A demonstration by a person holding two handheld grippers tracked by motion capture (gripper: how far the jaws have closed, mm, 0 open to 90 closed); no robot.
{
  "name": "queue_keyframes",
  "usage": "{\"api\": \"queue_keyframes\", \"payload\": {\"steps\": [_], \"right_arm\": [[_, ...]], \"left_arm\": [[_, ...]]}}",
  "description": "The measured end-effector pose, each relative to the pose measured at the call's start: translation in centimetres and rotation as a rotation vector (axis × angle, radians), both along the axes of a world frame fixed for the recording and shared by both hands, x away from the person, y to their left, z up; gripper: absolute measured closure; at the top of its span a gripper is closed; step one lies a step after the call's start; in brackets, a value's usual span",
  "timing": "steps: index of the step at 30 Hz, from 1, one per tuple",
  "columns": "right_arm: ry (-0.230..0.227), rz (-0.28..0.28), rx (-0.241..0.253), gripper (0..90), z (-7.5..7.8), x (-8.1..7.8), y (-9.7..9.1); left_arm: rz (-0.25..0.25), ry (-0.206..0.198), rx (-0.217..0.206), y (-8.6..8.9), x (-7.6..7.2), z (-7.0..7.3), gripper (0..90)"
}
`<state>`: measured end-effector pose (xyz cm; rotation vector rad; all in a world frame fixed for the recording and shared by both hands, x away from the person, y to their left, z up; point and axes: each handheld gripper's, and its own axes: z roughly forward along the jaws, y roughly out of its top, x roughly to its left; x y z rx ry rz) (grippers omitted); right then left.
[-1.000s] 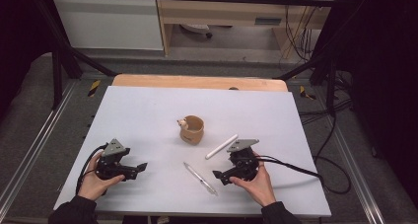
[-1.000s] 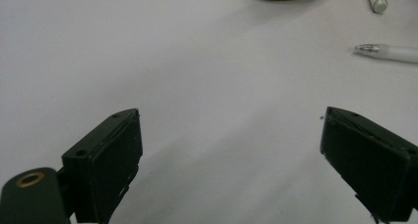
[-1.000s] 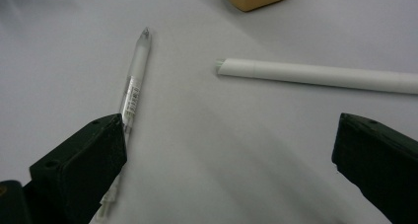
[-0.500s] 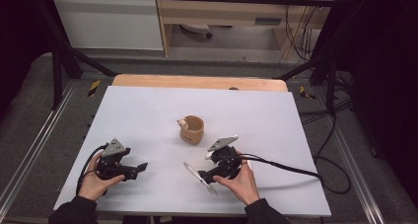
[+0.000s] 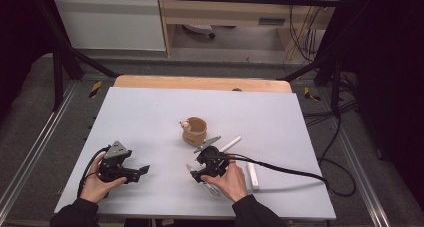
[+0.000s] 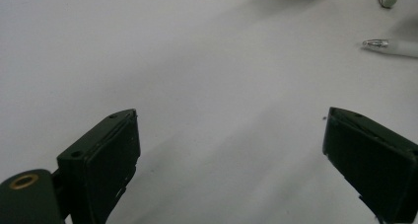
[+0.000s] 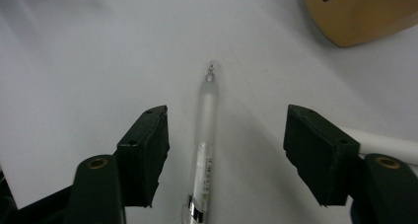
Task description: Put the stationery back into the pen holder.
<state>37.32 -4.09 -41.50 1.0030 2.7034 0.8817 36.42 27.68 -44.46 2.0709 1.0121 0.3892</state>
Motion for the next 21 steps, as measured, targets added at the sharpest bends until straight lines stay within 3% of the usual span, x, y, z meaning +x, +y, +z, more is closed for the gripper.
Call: {"api": "queue_keyframes", "payload": {"steps": [4, 5, 9, 21], "right_arm": [[0.013, 0.0, -0.025, 43.4, -0.3, 0.1, 0.5], [0.015, -0.001, -0.03, 48.1, -0.4, 0.1, 0.8], [0.036, -0.015, -0.011, 55.5, -0.8, 0.2, 1.1], [0.069, -0.021, -0.019, 72.4, -1.6, 0.1, 1.4]], "left_arm": [[0.008, 0.0, -0.005, 0.1, 0.0, 0.0, 7.3], [0.009, 0.0, -0.005, 0.1, 0.1, 0.0, 7.3], [0.005, 0.004, -0.001, 0.1, 0.0, 0.0, 7.3], [0.002, 0.011, 0.006, 0.0, 0.1, -0.1, 7.3]]}}
